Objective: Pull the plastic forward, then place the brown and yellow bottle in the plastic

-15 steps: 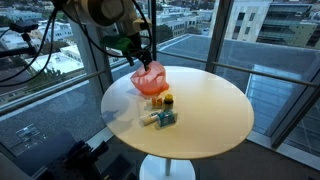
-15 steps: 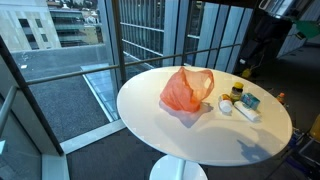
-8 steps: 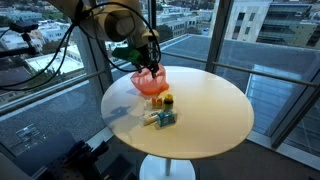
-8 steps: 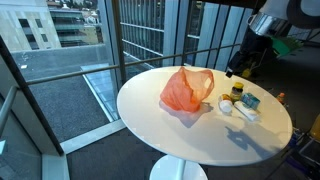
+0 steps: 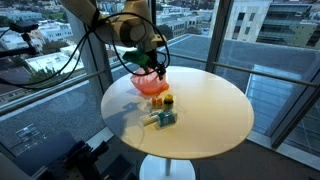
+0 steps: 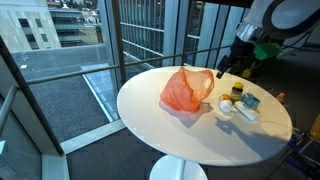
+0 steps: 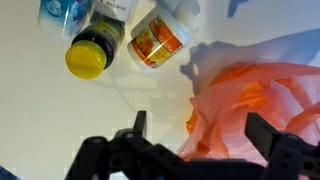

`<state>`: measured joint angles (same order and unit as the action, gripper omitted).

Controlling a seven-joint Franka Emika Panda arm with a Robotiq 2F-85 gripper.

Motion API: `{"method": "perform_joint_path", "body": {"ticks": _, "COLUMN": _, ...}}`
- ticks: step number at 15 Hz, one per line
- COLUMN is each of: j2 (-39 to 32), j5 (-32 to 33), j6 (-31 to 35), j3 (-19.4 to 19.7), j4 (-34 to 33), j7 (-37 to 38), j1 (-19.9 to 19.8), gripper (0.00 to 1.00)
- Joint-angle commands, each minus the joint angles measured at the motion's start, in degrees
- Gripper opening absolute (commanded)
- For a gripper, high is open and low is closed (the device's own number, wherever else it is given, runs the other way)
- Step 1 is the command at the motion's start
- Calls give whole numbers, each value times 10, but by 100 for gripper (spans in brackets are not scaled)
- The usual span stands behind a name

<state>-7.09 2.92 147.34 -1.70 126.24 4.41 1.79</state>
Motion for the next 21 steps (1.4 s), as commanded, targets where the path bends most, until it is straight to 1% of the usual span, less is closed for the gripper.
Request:
{"method": "perform_joint_path", "body": {"ticks": 1, "j2": -45, "j5": 10, "j6": 6, "j3": 5, "j4": -52, "j7": 18, "j1": 6, "gripper": 100}}
{"method": "perform_joint_path", "body": {"ticks": 9, "j2": -111, "j5": 7, "j6": 8, "j3": 10, "j4": -125, "j7": 21, "j1": 14, "gripper": 100}}
{"method": "perform_joint_path", "body": {"ticks": 10, "j2": -117, "j5": 5, "j6": 6, "j3": 9, "j4": -131, "j7": 20, "j1": 15, "gripper": 91}}
{"method": "perform_joint_path", "body": {"ticks": 11, "j2": -121, "j5": 4, "j6": 4, "j3": 8, "j4": -136, "j7": 19, "j1": 16, "gripper": 74}}
{"method": "perform_joint_path", "body": {"ticks": 12, "j2": -124, "j5": 7, "j6": 1, "j3": 10, "j4": -139, "j7": 23, "j1": 19, "gripper": 66}}
{"method": "perform_joint_path", "body": {"ticks": 13, "j2": -127, "j5": 7, "j6": 0, "j3": 11, "j4": -142, "j7": 23, "j1": 20, "gripper": 56}}
{"method": "perform_joint_path", "body": {"ticks": 16, "j2": -126, "j5": 4, "j6": -7, "j3": 10, "j4": -141, "j7": 22, "j1": 24, "gripper": 34}}
{"method": "perform_joint_path", "body": {"ticks": 18, "j2": -118, "j5": 2, "j6": -14, "j3": 8, "j4": -133, "j7": 18, "j1": 25, "gripper": 16}}
{"method": "perform_joint_path", "body": {"ticks": 20, "j2": -109, "j5": -2, "j6": -22, "j3": 5, "j4": -125, "j7": 13, "j1": 25, "gripper": 3}}
{"method": "perform_joint_path", "body": {"ticks": 21, "j2": -104, "j5": -5, "j6": -28, "j3": 3, "j4": -119, "j7": 10, "j1": 24, "gripper": 1}}
